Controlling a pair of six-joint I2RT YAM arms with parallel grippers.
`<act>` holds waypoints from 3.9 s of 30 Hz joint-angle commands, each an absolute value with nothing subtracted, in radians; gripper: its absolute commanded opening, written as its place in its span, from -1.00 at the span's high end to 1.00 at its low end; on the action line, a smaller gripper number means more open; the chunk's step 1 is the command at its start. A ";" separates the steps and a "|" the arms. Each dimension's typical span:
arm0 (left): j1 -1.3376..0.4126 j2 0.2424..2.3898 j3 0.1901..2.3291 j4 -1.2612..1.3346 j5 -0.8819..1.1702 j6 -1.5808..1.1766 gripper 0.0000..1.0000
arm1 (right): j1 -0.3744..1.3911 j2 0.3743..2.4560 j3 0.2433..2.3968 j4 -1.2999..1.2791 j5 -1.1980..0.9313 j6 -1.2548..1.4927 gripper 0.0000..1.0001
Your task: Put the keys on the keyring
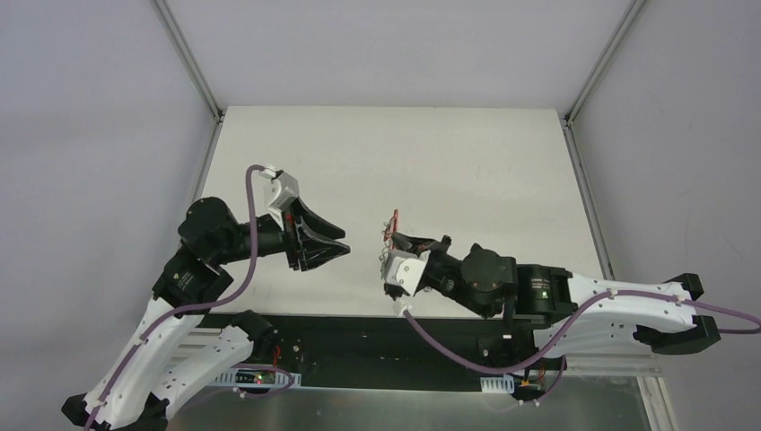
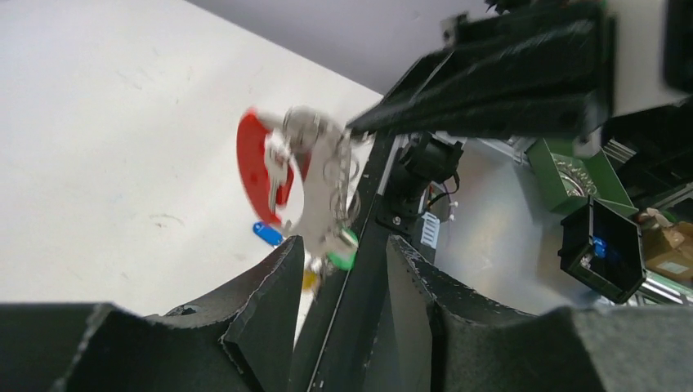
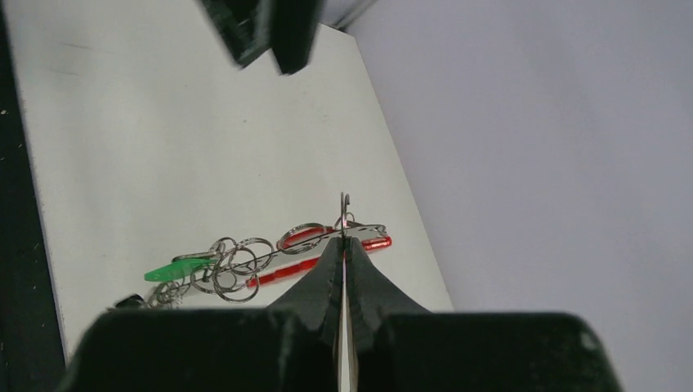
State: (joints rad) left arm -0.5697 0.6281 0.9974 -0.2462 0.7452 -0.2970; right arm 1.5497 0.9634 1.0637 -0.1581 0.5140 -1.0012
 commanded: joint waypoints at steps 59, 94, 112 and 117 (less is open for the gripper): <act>-1.251 1.678 0.833 0.357 -0.052 -0.054 0.30 | 0.608 0.884 1.353 -0.867 0.184 0.206 1.00; -1.267 1.618 0.814 0.351 -0.141 -0.012 1.00 | 0.600 0.880 1.334 -0.850 0.118 0.186 1.00; -1.264 1.030 0.853 -0.070 -0.024 -0.009 1.00 | 0.601 0.835 1.341 -0.805 -0.199 -0.073 1.00; -1.265 0.946 0.916 -0.210 -0.045 -0.009 1.00 | 0.608 0.829 1.325 -0.774 -0.339 -0.150 1.00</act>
State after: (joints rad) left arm -1.2575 1.0084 0.8345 -0.0738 -0.0532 -0.0212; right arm 0.6052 0.8436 1.3209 -0.8597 -0.1875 -0.0521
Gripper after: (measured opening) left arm 0.006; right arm 0.004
